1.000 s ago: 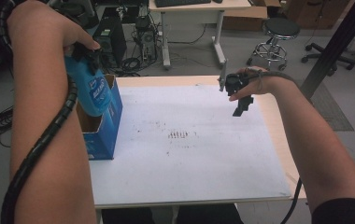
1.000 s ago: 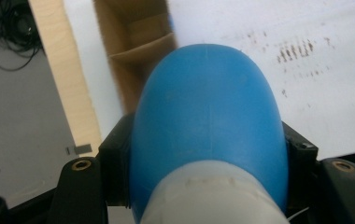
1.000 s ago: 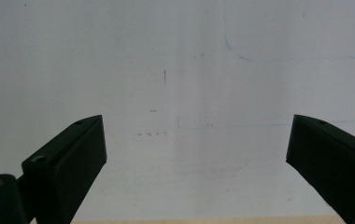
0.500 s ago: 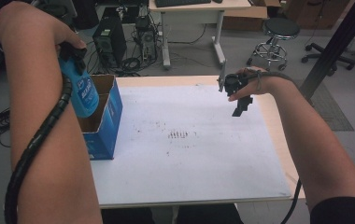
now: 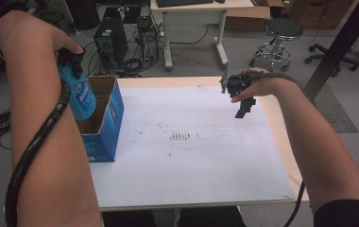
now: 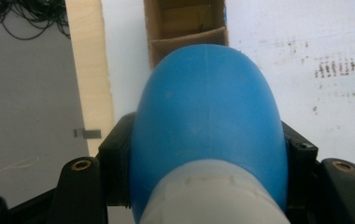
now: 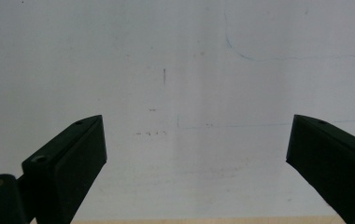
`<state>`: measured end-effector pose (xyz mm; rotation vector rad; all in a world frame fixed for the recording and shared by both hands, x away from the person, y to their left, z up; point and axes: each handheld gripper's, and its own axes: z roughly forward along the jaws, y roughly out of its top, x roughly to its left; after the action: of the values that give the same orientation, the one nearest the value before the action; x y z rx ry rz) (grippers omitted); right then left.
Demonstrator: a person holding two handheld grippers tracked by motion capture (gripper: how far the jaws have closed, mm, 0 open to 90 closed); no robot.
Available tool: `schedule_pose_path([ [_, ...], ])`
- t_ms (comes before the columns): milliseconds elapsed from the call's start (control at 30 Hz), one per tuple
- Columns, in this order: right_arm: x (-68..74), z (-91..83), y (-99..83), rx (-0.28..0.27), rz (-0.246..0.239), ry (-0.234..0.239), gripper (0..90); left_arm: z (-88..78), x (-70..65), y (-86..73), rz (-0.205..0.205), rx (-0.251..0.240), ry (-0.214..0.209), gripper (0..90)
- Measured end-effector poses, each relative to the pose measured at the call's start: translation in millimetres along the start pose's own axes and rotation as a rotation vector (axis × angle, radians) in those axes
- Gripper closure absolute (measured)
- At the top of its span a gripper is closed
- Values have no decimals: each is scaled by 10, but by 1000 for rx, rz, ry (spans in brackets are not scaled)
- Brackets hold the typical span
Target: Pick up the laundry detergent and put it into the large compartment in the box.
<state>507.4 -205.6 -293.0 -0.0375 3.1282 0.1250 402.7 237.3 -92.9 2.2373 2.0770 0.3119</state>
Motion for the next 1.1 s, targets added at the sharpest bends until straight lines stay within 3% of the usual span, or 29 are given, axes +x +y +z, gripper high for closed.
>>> schedule_pose_path([
  [800, 37, -9, -4, 9, -3, -4, 48, 542, 80, -20, -10, 28, -24, 376],
  [1100, 40, -4, 5, 8, -5, -3, 49, 720, 60, -8, 4, 39, -32, 376],
])
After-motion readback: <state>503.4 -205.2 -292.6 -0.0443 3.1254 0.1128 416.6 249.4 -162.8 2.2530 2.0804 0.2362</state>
